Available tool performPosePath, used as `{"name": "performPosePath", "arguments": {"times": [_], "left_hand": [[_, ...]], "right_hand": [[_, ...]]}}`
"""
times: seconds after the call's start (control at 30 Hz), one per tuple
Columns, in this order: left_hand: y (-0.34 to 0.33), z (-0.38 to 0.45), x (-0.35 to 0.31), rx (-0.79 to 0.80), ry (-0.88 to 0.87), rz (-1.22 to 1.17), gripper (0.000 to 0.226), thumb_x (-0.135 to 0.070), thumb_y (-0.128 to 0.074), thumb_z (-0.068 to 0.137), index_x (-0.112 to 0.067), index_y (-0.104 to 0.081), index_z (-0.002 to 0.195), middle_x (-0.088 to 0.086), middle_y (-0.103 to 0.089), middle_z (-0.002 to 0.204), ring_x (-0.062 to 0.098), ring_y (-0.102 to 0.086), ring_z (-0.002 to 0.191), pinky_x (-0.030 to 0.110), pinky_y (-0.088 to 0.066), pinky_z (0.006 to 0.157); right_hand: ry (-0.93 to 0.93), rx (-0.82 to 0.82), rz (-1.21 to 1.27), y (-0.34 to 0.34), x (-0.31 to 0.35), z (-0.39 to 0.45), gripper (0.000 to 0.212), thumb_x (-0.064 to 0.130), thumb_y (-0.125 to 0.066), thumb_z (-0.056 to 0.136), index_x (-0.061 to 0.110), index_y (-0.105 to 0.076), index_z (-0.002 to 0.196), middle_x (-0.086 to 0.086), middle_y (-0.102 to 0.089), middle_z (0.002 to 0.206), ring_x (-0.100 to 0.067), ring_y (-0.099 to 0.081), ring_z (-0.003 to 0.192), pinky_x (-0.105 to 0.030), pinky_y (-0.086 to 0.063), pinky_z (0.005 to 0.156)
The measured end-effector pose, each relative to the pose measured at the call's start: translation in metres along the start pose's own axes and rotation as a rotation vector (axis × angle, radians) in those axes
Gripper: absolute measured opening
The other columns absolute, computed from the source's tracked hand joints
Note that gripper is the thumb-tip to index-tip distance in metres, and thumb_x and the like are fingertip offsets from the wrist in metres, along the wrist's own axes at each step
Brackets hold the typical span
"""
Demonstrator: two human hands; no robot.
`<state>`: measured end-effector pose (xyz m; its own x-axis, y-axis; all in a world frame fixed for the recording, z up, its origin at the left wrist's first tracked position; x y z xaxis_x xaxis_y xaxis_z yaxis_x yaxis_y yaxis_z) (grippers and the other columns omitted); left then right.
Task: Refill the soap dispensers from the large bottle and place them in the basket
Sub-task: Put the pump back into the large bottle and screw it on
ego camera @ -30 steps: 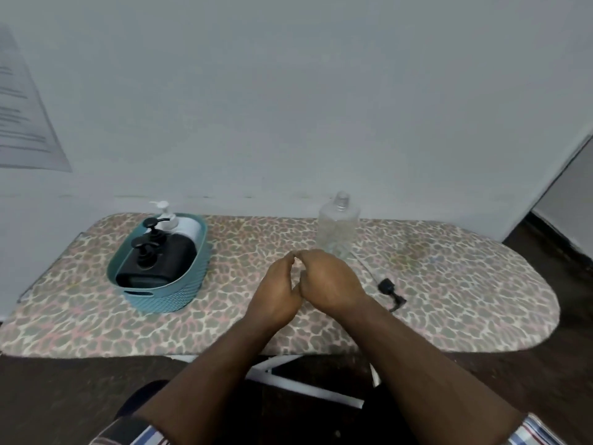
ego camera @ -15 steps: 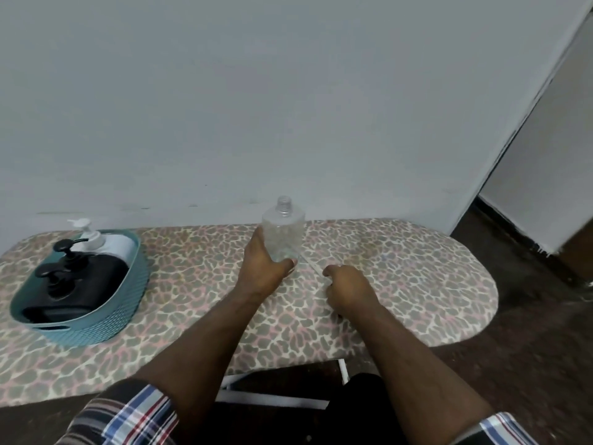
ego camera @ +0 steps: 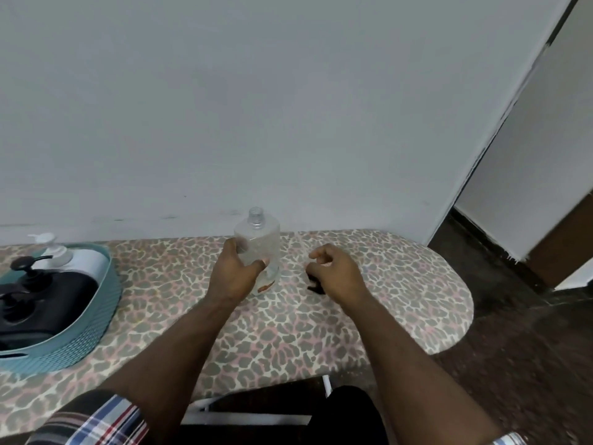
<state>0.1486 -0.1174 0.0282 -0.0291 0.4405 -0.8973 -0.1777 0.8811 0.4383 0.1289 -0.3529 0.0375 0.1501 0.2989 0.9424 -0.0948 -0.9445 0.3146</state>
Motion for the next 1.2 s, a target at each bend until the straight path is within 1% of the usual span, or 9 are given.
{"name": "performPosePath", "arguments": {"times": [0.07, 0.17, 0.33, 0.4, 0.47, 0.6, 0.7, 0.9, 1.2], "left_hand": [[0.012, 0.000, 0.000, 0.011, -0.006, -0.018, 0.049, -0.030, -0.080, 0.087, -0.018, -0.051, 0.124, -0.002, -0.060, 0.125, 0.025, -0.064, 0.109, 0.040, -0.054, 0.090], [0.036, -0.005, 0.002, 0.049, -0.012, -0.055, 0.040, -0.026, -0.080, 0.089, -0.019, -0.052, 0.116, -0.009, -0.060, 0.117, 0.022, -0.067, 0.104, 0.042, -0.058, 0.089], [0.079, -0.019, 0.018, 0.095, 0.005, -0.085, 0.042, -0.013, -0.079, 0.089, -0.013, -0.051, 0.121, -0.013, -0.059, 0.117, 0.015, -0.069, 0.105, 0.043, -0.059, 0.091], [0.093, -0.025, 0.026, 0.099, 0.010, -0.061, 0.046, -0.011, -0.079, 0.088, -0.012, -0.051, 0.124, -0.014, -0.060, 0.117, 0.018, -0.068, 0.107, 0.047, -0.059, 0.094], [0.103, -0.031, 0.034, 0.100, 0.019, -0.054, 0.047, -0.009, -0.079, 0.087, -0.012, -0.051, 0.125, -0.012, -0.060, 0.119, 0.021, -0.068, 0.110, 0.048, -0.058, 0.095], [0.113, -0.042, 0.047, 0.118, 0.029, -0.043, 0.049, -0.011, -0.079, 0.087, -0.021, -0.050, 0.125, -0.007, -0.060, 0.125, 0.020, -0.066, 0.112, 0.044, -0.059, 0.094], [0.116, -0.044, 0.050, 0.124, 0.025, -0.047, 0.049, -0.012, -0.078, 0.088, -0.024, -0.048, 0.125, -0.011, -0.058, 0.122, 0.018, -0.064, 0.112, 0.041, -0.058, 0.094], [0.116, -0.043, 0.053, 0.128, 0.006, -0.039, 0.051, -0.015, -0.077, 0.089, -0.025, -0.048, 0.129, -0.012, -0.057, 0.124, 0.004, -0.061, 0.104, 0.035, -0.056, 0.092], [0.114, -0.038, 0.055, 0.121, 0.009, -0.026, 0.052, -0.018, -0.079, 0.089, -0.031, -0.048, 0.129, -0.012, -0.058, 0.126, 0.016, -0.063, 0.112, 0.040, -0.054, 0.101]], "right_hand": [[-0.012, 0.034, 0.229, 0.003, 0.020, -0.003, 0.003, 0.006, -0.070, 0.093, 0.008, -0.069, 0.095, -0.019, -0.070, 0.096, -0.032, -0.072, 0.077, -0.039, -0.063, 0.066], [-0.044, 0.107, 0.535, 0.002, 0.052, -0.012, 0.014, 0.012, -0.066, 0.097, 0.001, -0.069, 0.105, -0.023, -0.069, 0.108, -0.033, -0.074, 0.083, -0.031, -0.061, 0.067], [-0.066, 0.253, 0.907, -0.019, 0.089, -0.023, 0.025, -0.007, -0.047, 0.095, -0.008, -0.070, 0.104, -0.025, -0.065, 0.127, -0.038, -0.073, 0.100, -0.042, -0.061, 0.087], [-0.004, 0.328, 0.852, -0.037, 0.104, -0.028, 0.033, -0.018, -0.046, 0.090, -0.007, -0.067, 0.113, -0.021, -0.066, 0.128, -0.033, -0.072, 0.107, -0.036, -0.060, 0.089], [0.066, 0.328, 0.721, -0.053, 0.114, -0.033, 0.037, -0.019, -0.061, 0.085, 0.001, -0.069, 0.115, -0.012, -0.072, 0.120, -0.026, -0.071, 0.111, -0.030, -0.059, 0.087], [0.256, 0.203, 0.521, -0.069, 0.149, -0.038, 0.024, -0.005, -0.074, 0.085, 0.015, -0.073, 0.099, -0.006, -0.075, 0.096, -0.021, -0.071, 0.092, -0.028, -0.058, 0.079], [0.364, 0.164, 0.445, -0.072, 0.185, -0.041, 0.017, 0.007, -0.071, 0.092, 0.016, -0.068, 0.106, -0.005, -0.073, 0.087, -0.019, -0.067, 0.079, -0.026, -0.056, 0.071], [0.428, 0.148, 0.459, -0.067, 0.230, -0.042, 0.013, 0.011, -0.067, 0.096, 0.017, -0.064, 0.107, -0.011, -0.070, 0.098, -0.020, -0.062, 0.079, -0.028, -0.054, 0.073], [0.419, 0.143, 0.442, -0.071, 0.236, -0.031, 0.017, 0.018, -0.066, 0.097, 0.013, -0.065, 0.114, -0.008, -0.073, 0.097, -0.018, -0.060, 0.076, -0.028, -0.052, 0.073]]}}
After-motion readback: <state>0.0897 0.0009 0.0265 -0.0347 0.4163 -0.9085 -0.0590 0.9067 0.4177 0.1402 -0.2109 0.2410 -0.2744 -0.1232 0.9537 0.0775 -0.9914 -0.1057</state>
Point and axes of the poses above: each hand's wrist, its own z-axis towards the middle knuckle, its own y-axis out of the back of the hand, x = y × z, the point moved 9 cm from there along z, towards the middle knuckle
